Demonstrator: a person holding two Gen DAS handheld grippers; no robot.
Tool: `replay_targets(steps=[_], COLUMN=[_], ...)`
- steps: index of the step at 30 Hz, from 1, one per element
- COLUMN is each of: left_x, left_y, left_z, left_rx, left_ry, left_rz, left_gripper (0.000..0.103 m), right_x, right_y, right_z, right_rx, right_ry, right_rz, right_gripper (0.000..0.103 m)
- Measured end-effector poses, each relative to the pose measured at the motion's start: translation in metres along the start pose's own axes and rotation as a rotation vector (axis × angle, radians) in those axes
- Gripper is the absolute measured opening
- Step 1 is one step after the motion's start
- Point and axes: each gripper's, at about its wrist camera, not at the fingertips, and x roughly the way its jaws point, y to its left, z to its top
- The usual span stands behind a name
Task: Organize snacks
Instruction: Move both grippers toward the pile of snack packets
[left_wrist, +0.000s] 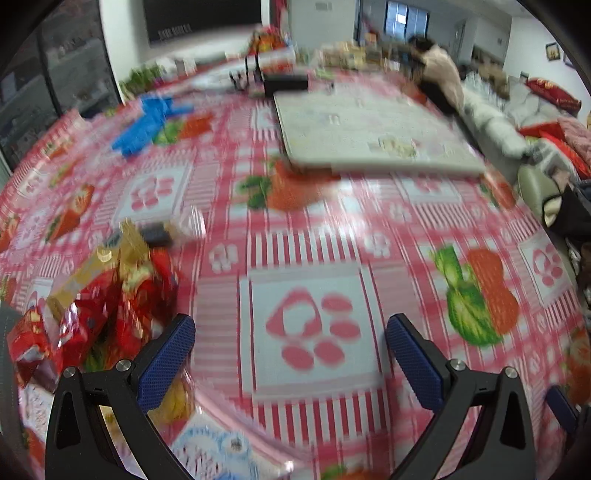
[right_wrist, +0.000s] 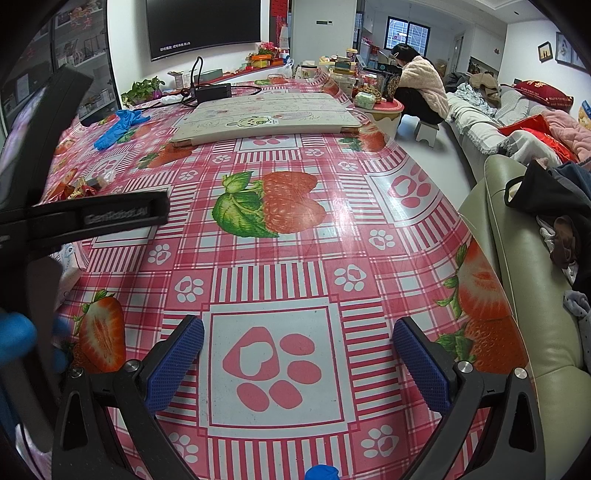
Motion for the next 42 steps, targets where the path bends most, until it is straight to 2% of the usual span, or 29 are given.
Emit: replay_targets(steps=[5,7,10,13,16,18,20,21,23,27,29,31,32,36,40,42], left_x=[-0.005,-0.031,-0.071,-0.094,-0.085,-0.069,-0.051,-0.049,-0.056,-0.06,-0.07,-0.082,-0.089,-0.102,-0.087,-0.079], left_y=[0.005,0.015,0.029,0.057,0.103,0.132,0.163,0.169,0.168,0.149,0.139,0.138,0.141,0.151,0.159,0.161], left_z=[-0.004,-0.015,-0.027,-0.039,-0.042,-0.041,-0.045,-0.048,-0.056,-0.093,-0.11,-0.12,-0.121,-0.107,-0.087,-0.085], left_rx=[0.022,-0.005,0.003,0.004,-0.068,-0.155,-0.259,-0.279,-0.24,-0.13,-0.053,-0.042,-0.044,0.001,0.043,0.043], left_ry=[0.023,-0.021,-0.13,-0.177,-0.139,-0.072,0.001,0.02,-0.005,0.036,-0.001,-0.022,-0.042,-0.102,-0.061,-0.032], left_rz=[-0.036,-0.07,-0.04,-0.046,-0.007,0.024,0.017,0.02,0.049,0.035,0.073,0.032,0.014,0.019,-0.03,-0.099], left_gripper=[0.103,0.103,0.103,0.103,0.103,0.103,0.103,0.103,0.103,0.103,0.103,0.103,0.103,0.103,0.103,0.103], right_x=[0.0,0.0,0.0,0.0,0.0,0.0,0.0,0.0,0.0,0.0,0.0,0.0,0.0,0.0,0.0,0.0], right_y=[0.0,0.0,0.0,0.0,0.0,0.0,0.0,0.0,0.0,0.0,0.0,0.0,0.0,0.0,0.0,0.0], right_z=[0.0,0.0,0.0,0.0,0.0,0.0,0.0,0.0,0.0,0.0,0.0,0.0,0.0,0.0,0.0,0.0], right_rx=[0.0,0.0,0.0,0.0,0.0,0.0,0.0,0.0,0.0,0.0,0.0,0.0,0.0,0.0,0.0,0.0], right_ry=[0.0,0.0,0.0,0.0,0.0,0.0,0.0,0.0,0.0,0.0,0.0,0.0,0.0,0.0,0.0,0.0], right_rz=[0.0,-0.001,-0.001,0.0,-0.001,-0.001,-0.001,-0.001,-0.001,0.0,-0.001,0.0,-0.001,-0.001,-0.001,0.0], right_gripper=[0.103,0.103,0.103,0.103,0.103,0.103,0.103,0.103,0.103,0.103,0.103,0.103,0.103,0.103,0.103,0.103])
